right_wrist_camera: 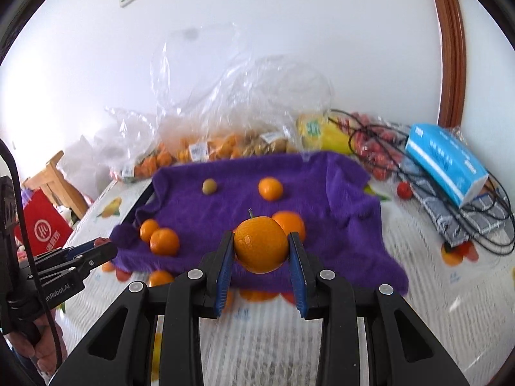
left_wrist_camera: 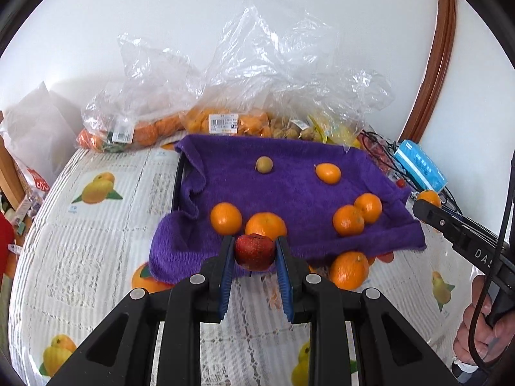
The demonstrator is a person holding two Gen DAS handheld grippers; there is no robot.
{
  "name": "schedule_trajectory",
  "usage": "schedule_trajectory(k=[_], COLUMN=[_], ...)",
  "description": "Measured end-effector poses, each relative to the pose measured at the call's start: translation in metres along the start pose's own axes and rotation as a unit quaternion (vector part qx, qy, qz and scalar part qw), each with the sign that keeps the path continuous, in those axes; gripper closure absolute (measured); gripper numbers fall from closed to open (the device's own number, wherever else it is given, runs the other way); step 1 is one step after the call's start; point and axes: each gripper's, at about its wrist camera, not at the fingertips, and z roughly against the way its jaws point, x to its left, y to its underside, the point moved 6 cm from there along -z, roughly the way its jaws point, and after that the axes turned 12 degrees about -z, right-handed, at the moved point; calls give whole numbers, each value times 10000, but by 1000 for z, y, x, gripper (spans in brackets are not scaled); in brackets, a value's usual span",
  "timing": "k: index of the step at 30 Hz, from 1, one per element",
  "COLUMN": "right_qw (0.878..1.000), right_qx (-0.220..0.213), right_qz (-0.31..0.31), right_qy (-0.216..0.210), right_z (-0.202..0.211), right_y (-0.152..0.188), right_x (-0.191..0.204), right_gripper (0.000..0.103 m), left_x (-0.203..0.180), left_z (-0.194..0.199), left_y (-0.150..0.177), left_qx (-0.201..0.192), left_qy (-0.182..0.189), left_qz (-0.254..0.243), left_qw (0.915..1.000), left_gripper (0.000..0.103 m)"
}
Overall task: Organize fruits
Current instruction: 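Lift both held fruits and carry them over the purple towel, then lower the orange and red fruit onto the towel and open both grippers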
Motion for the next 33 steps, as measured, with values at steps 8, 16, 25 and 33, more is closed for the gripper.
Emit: schedule_trajectory(k=[8,16,25,33], right_qw=[9998,9990,9994,9992], right_qx=[-172,-339,-40,45], right_qz=[77,294,232,113], right_qy=[-67,8,265,369], right_z=[-12,-23,-58,-70], right_y=[-31,-53,-32,-27], right_x=[10,14,-12,-28], right_gripper=[70,70,70,70], left_x=[-1,0,18,16], left_z=[-12,-33,-58,-62], left_y=[-34,-55,-37,-33], left_qx=[-124,-168,7,38], left_qy=[-171,-260,-322,-257], left_qz=[-141,-249,86,106], left_qw=[9997,9992,9994,9996], left_gripper=[79,79,79,79])
